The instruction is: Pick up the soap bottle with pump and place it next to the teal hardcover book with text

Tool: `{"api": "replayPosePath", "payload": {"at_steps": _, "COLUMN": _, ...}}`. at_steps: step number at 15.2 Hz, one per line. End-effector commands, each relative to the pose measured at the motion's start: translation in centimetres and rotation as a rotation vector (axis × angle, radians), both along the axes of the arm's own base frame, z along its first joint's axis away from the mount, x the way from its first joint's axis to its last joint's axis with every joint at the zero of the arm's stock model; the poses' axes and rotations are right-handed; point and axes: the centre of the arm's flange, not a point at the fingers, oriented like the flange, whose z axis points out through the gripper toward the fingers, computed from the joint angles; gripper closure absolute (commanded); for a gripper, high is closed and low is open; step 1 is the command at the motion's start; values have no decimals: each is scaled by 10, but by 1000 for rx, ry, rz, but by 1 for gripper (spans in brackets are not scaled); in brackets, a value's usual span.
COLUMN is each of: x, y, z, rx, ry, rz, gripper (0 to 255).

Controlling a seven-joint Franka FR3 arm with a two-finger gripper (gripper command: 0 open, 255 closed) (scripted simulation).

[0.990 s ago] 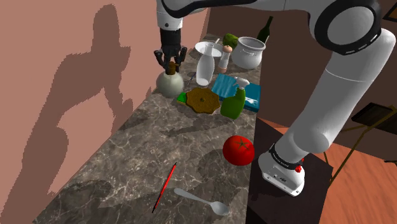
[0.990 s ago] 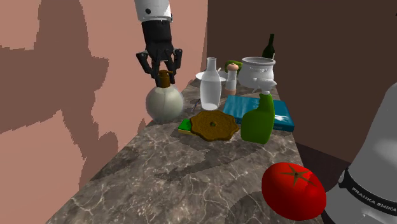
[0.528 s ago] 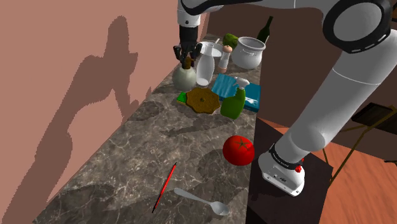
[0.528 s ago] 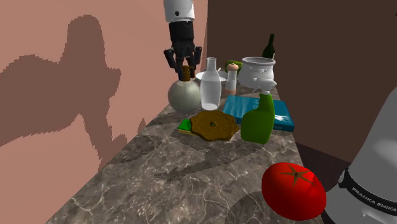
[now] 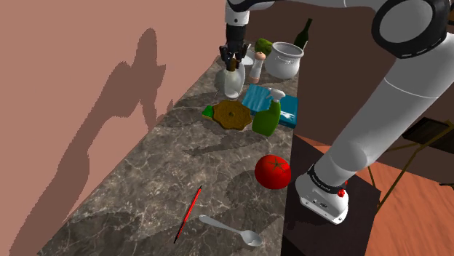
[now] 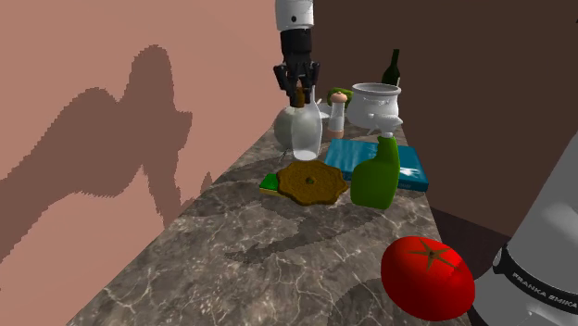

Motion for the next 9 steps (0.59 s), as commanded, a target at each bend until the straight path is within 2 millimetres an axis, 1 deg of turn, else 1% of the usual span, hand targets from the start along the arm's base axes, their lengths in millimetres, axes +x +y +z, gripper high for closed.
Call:
{"api": "replayPosePath", "payload": {"at_steps": 1, "x": -2, "y": -28, "z": -1, "rx": 0, "ry": -1, "rz": 1, "gripper": 255}}
{"api": "replayPosePath", "payload": {"at_steps": 9, "x": -6, "y": -133, "z": -1, "rx": 0, "ry": -1, "rz": 1, "gripper": 255}}
